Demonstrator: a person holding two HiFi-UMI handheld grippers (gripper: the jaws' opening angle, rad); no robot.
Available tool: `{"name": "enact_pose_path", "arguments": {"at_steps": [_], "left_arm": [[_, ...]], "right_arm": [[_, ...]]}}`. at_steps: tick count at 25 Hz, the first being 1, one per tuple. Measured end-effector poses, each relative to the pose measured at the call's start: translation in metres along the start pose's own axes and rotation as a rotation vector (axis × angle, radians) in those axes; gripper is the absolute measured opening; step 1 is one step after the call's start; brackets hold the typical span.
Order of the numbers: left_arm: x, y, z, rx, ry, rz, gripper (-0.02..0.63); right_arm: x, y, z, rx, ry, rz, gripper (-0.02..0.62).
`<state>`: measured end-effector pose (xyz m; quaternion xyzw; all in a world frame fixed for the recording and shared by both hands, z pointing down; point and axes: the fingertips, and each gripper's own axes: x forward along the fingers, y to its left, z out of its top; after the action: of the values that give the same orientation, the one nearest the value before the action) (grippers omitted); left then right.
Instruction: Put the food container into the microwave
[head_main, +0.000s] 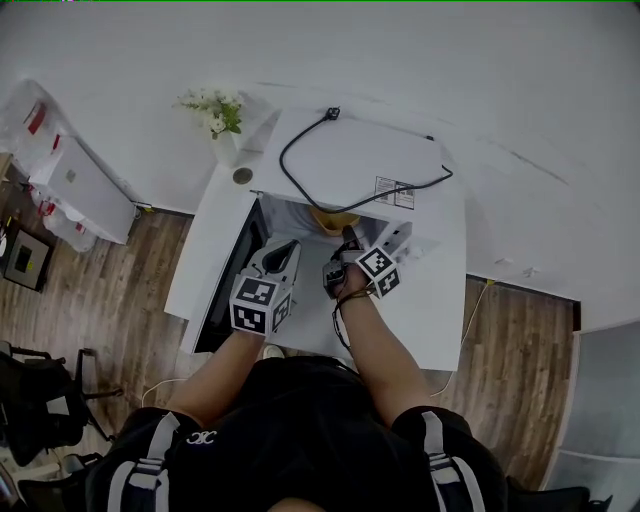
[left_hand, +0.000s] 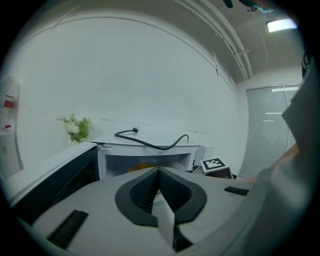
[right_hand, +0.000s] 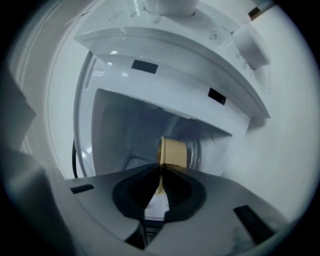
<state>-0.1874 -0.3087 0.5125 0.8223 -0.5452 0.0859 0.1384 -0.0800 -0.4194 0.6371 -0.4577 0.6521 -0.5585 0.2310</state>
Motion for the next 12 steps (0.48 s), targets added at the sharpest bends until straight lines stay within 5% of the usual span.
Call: {"name": "enact_pose_path", "arguments": {"at_steps": [12], "left_arm": [[0.005,-0.008,-0.001,-0.006,-0.003,-0.004,0.002]], "right_arm": [[-0.020,0.014,0.013,-0.142,0.004,0.026,-0.002]]}}
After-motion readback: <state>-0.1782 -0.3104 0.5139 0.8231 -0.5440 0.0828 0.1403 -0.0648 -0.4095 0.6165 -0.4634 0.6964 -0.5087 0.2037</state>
